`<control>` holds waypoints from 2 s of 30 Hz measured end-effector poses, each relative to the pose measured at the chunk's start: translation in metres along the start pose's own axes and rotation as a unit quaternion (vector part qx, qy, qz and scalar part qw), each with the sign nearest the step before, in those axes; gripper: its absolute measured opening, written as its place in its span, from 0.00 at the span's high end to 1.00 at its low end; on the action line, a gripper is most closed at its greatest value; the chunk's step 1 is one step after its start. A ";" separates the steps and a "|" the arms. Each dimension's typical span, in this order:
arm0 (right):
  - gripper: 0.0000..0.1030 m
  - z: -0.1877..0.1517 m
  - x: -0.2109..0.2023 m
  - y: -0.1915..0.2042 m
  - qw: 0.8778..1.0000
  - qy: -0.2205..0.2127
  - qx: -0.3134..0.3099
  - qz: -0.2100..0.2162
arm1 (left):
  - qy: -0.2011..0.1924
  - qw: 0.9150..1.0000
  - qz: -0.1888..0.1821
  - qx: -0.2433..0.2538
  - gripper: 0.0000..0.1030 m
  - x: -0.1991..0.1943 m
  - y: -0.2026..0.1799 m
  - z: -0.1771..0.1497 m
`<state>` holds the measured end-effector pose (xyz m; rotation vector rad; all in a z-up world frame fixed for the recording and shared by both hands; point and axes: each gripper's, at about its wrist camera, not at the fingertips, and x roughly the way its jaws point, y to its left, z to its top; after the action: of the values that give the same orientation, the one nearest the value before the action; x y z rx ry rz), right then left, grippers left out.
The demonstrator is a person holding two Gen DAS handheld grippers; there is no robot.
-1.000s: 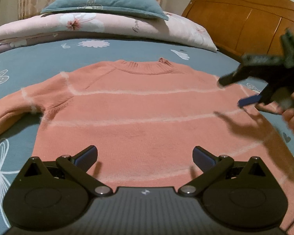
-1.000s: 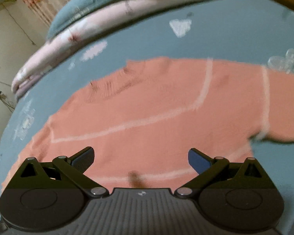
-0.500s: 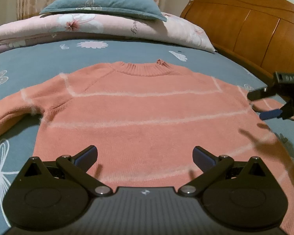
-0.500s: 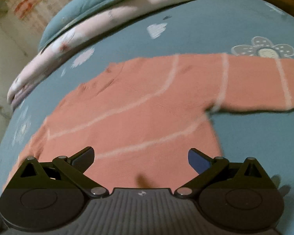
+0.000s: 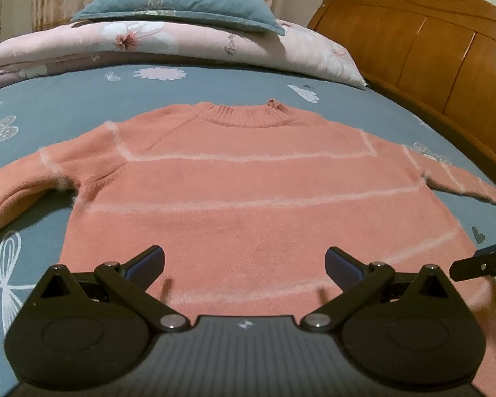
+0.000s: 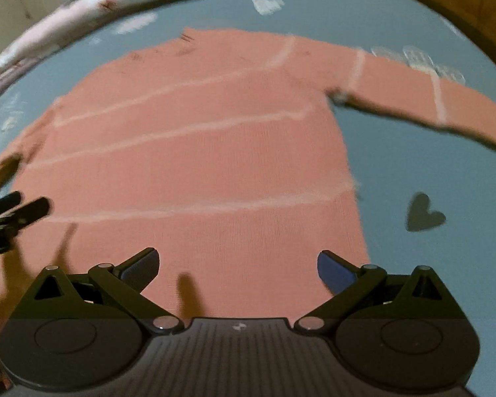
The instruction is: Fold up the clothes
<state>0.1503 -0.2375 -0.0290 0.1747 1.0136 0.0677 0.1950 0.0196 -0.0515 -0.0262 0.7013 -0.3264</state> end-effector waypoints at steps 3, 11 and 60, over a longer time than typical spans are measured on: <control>0.00 -0.012 0.013 0.015 1.000 0.006 -0.017 -0.017 | 0.000 1.000 -0.006 0.006 0.01 -0.001 -0.003 -0.002; 0.00 -0.034 0.024 0.023 0.998 -0.026 -0.031 -0.058 | 0.025 0.999 -0.024 0.023 0.01 0.010 -0.012 -0.008; 0.00 -0.057 0.023 0.020 0.992 -0.111 -0.054 -0.039 | 0.043 0.996 0.082 -0.001 0.01 -0.003 -0.034 -0.042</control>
<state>0.1144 -0.2078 -0.0743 0.0412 0.7921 0.0304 0.1568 -0.0088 -0.0771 0.0439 0.7830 -0.1709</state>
